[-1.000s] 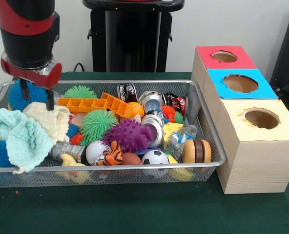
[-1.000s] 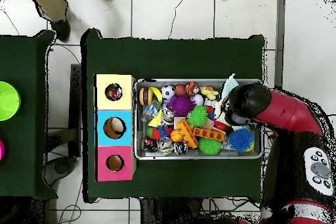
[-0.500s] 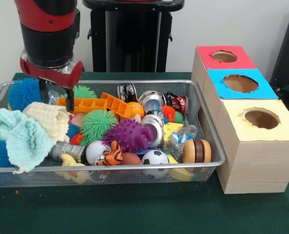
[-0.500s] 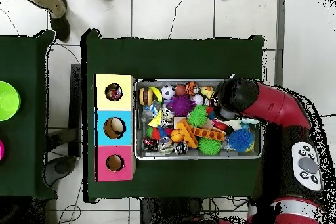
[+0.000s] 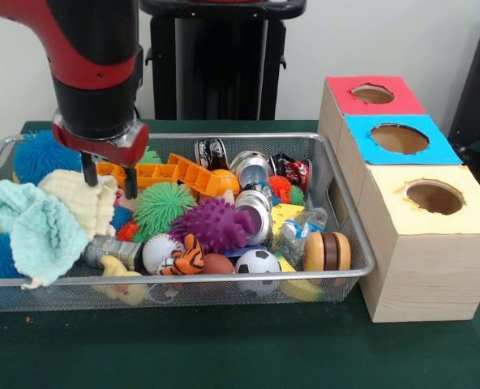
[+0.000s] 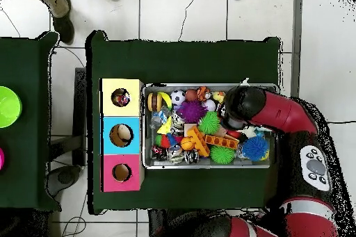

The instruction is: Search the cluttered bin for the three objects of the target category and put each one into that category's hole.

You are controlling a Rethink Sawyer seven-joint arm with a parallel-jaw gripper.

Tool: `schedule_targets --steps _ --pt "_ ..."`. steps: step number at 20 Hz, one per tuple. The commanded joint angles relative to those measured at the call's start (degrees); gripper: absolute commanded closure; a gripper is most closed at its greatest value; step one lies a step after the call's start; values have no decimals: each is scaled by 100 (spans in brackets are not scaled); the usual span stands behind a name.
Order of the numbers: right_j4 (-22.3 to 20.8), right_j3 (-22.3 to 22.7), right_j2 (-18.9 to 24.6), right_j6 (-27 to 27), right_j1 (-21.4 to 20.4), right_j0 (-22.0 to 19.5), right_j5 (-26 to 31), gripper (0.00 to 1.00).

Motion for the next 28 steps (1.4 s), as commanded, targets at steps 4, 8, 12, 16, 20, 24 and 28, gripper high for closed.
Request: schedule_targets --steps 4,8,12,16,20,24,28 --pt "131 156 121 868 481 234 602 0" --pt "139 88 38 914 533 321 681 0" --pt "138 9 -37 903 554 395 816 0" --pt "-242 -360 -397 738 592 597 1105 0" --pt "-739 -808 -928 422 553 846 1582 0" --pt "-935 -1024 -1062 360 566 924 1501 0" --pt "-1077 -1062 -1117 331 544 1005 1393 0"
